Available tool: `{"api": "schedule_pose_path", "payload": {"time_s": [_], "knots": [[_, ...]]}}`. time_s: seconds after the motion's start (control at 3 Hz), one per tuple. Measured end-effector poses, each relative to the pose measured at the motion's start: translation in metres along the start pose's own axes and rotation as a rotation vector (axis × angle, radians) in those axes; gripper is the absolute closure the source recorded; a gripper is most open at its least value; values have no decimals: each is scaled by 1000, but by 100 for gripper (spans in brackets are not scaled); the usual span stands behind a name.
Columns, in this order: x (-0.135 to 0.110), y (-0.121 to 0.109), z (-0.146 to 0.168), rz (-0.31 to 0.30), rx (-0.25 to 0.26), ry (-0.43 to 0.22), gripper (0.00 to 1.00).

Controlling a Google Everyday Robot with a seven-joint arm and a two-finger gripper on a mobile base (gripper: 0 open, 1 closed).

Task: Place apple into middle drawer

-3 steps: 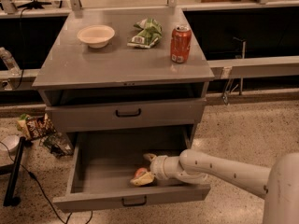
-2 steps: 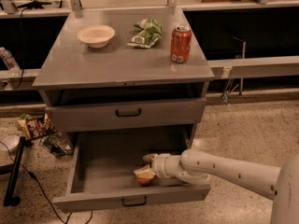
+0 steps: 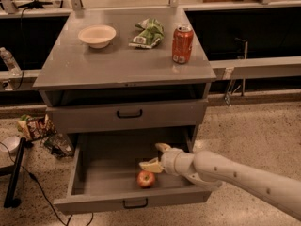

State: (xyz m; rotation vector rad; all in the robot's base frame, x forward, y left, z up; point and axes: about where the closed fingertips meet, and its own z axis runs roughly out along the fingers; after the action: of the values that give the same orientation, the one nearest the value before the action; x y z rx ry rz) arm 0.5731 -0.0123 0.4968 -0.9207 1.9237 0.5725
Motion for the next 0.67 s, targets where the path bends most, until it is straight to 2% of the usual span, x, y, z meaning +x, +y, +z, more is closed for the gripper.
{"api": "schedule_pose_path", "payload": {"time_s": [0.33, 0.67], "knots": [[-46, -12, -59, -33, 57, -113, 59], [-70, -19, -120, 19, 137, -161, 69]]}}
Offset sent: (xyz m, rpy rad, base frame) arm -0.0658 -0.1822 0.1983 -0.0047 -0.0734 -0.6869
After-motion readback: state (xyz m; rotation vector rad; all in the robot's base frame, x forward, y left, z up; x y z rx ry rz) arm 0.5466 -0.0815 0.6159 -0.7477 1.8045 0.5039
